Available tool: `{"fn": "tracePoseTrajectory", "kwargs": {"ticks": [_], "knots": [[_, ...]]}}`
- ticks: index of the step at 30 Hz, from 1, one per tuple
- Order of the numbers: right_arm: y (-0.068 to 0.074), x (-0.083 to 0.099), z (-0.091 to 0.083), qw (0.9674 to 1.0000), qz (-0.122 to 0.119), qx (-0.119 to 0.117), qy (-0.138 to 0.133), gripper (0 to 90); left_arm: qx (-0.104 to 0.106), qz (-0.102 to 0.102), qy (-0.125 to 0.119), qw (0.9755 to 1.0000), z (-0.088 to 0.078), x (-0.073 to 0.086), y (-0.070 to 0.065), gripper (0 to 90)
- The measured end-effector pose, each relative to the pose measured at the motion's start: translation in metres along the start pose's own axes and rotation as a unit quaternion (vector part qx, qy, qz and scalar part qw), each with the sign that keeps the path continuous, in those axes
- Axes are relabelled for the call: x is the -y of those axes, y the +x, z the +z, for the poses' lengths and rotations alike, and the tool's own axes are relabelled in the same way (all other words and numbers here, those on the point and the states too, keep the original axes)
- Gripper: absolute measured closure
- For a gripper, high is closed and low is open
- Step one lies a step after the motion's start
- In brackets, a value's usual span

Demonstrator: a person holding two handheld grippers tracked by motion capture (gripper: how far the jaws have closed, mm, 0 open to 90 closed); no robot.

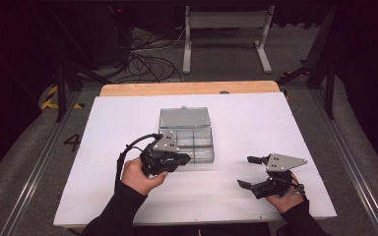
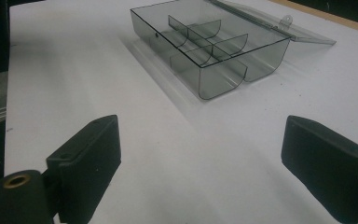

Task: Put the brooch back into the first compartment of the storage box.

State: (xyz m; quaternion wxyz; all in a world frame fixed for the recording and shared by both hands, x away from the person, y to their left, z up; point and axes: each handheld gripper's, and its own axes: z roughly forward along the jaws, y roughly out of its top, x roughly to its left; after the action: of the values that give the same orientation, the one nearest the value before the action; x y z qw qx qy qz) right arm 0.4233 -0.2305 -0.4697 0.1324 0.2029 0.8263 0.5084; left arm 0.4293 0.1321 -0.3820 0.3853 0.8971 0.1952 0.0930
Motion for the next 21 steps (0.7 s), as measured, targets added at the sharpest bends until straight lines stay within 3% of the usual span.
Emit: {"fn": "tracePoseTrajectory", "kwargs": {"ticks": [17,21], "knots": [[0.0,0.0,0.0,1.0,0.0,-0.001,-0.001,11.9,-0.022,-0.028,-0.014,0.9993,-0.017,0.008,0.015,83.2],[0.0,0.0,0.0,1.0,0.001,0.0,0.0,11.9,-0.042,-0.037,-0.014,0.9983,-0.018,0.01,0.018,83.2]]}}
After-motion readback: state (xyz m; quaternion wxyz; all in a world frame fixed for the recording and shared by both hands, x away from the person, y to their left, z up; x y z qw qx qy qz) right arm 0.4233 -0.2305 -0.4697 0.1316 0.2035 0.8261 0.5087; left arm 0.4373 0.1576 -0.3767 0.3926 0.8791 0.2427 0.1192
